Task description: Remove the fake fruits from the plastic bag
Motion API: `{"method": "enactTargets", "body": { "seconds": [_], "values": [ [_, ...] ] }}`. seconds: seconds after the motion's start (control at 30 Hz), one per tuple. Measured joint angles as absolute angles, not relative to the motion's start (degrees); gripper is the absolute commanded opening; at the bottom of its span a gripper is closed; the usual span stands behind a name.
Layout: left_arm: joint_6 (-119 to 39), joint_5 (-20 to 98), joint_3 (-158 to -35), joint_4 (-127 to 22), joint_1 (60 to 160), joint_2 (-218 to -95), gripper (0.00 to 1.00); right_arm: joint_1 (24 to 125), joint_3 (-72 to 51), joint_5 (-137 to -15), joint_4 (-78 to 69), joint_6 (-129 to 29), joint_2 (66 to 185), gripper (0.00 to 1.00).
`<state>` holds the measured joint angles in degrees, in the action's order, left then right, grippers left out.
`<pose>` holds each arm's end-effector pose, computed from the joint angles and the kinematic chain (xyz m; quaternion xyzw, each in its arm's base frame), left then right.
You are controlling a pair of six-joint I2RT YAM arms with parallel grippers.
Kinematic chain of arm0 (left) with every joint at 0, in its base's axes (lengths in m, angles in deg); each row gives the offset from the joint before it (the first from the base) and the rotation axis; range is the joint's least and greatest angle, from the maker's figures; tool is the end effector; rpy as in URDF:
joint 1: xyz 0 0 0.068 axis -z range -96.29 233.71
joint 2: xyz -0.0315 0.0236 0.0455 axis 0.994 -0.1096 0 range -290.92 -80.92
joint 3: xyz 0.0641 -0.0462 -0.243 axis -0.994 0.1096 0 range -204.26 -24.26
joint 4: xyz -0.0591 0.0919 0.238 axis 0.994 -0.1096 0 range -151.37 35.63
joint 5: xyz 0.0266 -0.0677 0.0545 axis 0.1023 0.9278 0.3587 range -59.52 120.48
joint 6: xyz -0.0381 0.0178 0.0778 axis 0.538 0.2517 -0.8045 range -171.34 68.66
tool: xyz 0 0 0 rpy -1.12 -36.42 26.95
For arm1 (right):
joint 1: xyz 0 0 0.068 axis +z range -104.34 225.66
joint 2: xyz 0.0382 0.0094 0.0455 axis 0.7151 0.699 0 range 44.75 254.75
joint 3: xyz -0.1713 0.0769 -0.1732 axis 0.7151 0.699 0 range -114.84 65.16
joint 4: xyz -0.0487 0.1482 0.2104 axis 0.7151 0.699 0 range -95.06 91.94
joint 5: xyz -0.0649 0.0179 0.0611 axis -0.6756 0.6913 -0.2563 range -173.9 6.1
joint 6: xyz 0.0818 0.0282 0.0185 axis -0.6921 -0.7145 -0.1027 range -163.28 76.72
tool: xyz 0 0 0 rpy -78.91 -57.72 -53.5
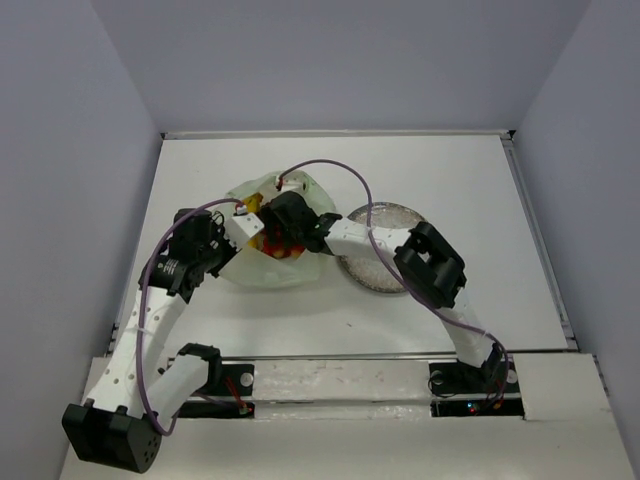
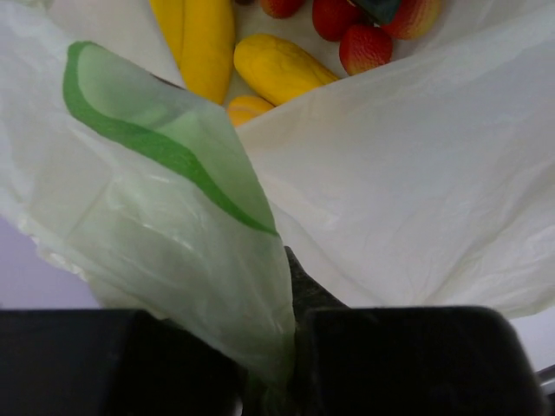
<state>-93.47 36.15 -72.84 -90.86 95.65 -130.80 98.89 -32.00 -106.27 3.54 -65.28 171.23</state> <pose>0.2220 -0.0549 0.2628 0.4271 0.7890 0.0716 0.4358 0.3385 0.4030 0.1533 -0.1553 0.8718 0.1249 0.4475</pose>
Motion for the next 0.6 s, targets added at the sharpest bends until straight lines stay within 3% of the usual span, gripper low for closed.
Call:
{"method": "enactTargets", "body": {
  "seconds": [0.13, 0.17, 0.27, 0.3, 0.4, 0.47, 0.6],
  "values": [
    [-93.4, 36.4, -72.8, -90.7, 95.8, -130.9, 0.25, 97.9, -32.0, -105.4, 3.4, -66.0, 172.8, 0.76],
    [-93.4, 36.4, -72.8, -90.7, 95.8, -130.9, 0.25, 97.7, -32.0, -104.5, 3.5, -66.0, 173.0, 0.64],
    [-93.3, 36.5, -72.8, -90.7, 95.9, -130.9, 0.25, 97.3, -31.4, -102.2, 3.5, -66.3, 173.1, 0.44],
    [-93.2, 36.5, -72.8, -90.7, 95.9, -130.9, 0.25, 97.2, -31.1, -101.6, 3.4, -66.2, 173.1, 0.30],
    [-93.0, 36.5, -73.0, -90.7, 95.9, -130.9, 0.25, 97.3, -30.1, -100.1, 3.1, -65.6, 172.6, 0.09],
    [-92.6, 36.5, -73.3, -90.6, 95.9, -131.0, 0.25, 97.5, -29.7, -99.3, 3.6, -64.4, 171.8, 0.01],
    [-91.5, 36.7, -74.3, -90.4, 95.9, -131.3, 0.24, 97.5, -29.7, -96.9, 5.4, -61.6, 170.3, 0.01]
  ]
}}
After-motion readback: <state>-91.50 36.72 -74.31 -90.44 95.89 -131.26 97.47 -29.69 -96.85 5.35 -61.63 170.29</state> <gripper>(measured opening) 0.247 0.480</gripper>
